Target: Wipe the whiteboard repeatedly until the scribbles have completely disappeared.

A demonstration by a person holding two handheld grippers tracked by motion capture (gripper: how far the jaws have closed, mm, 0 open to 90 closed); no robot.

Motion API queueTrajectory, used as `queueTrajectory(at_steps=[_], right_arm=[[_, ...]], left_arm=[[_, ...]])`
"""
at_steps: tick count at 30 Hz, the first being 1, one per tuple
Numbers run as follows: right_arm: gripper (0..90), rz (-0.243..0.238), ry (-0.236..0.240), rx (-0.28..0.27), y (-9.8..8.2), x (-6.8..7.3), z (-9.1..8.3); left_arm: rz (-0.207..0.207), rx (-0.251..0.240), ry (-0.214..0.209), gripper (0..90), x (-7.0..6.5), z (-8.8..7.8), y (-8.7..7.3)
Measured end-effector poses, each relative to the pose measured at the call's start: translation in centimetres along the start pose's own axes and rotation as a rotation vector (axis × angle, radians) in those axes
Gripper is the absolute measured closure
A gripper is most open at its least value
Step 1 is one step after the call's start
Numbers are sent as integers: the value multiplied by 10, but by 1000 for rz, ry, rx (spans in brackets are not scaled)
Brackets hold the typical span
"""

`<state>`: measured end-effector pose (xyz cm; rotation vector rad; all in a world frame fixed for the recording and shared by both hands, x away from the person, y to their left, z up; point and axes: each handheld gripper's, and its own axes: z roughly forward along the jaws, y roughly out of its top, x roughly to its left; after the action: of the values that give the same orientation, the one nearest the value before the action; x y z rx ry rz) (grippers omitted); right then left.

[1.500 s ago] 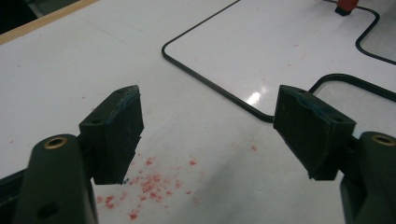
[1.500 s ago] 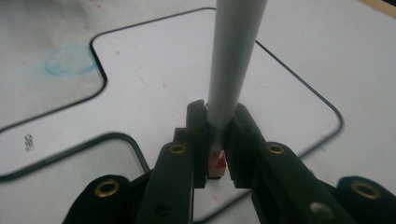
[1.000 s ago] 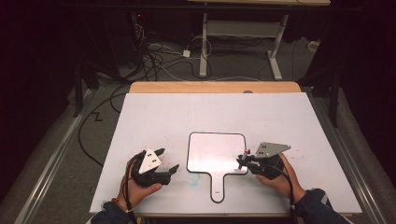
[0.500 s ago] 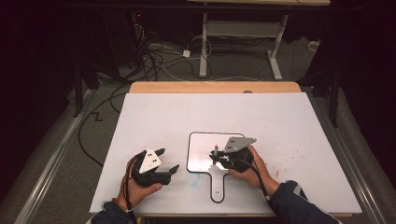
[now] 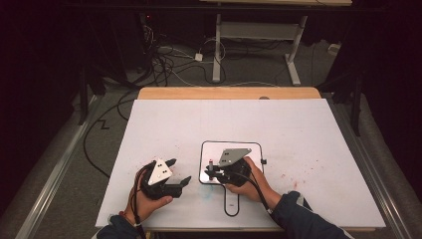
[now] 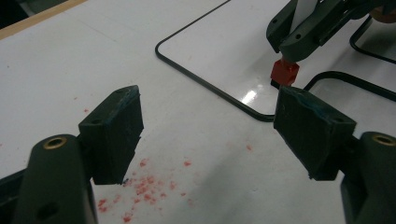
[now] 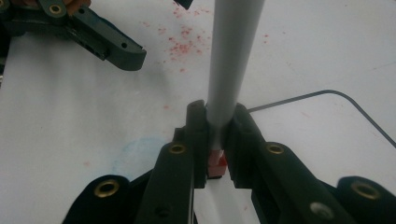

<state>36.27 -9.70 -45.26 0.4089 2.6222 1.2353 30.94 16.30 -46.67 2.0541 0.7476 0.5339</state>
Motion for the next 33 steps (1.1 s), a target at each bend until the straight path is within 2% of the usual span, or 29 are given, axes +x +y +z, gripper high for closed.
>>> queueTrajectory(at_steps=[4,10,14,17,19,21,24,27,29,33], right_arm=[[822,0,-27,24,-4,-6,-9],[822,32,-93,59,-19,-23,-31],[822,58,-115,58,-26,-31,-39],[822,63,-111,42,-27,-29,-38],[822,66,-71,26,-26,-23,-35],[821,47,-58,22,-24,-16,-33],[821,59,-26,4,-24,-12,-29],[821,52,-35,11,-24,-11,-30],[821,38,-74,27,-25,-13,-33],[821,81,-101,24,-34,-23,-45]], left_arm=[[-1,1,-2,233,0,0,0],[2,11,-1,233,-1,2,0],[3,13,-2,233,-2,3,1],[4,16,-4,233,-2,4,1],[4,15,-5,233,-2,4,1],[5,14,-4,233,-2,4,1],[5,14,-5,233,-1,3,1],[7,14,-5,233,-1,3,1],[7,16,-5,233,-1,3,0],[6,15,-4,233,-1,3,0]])
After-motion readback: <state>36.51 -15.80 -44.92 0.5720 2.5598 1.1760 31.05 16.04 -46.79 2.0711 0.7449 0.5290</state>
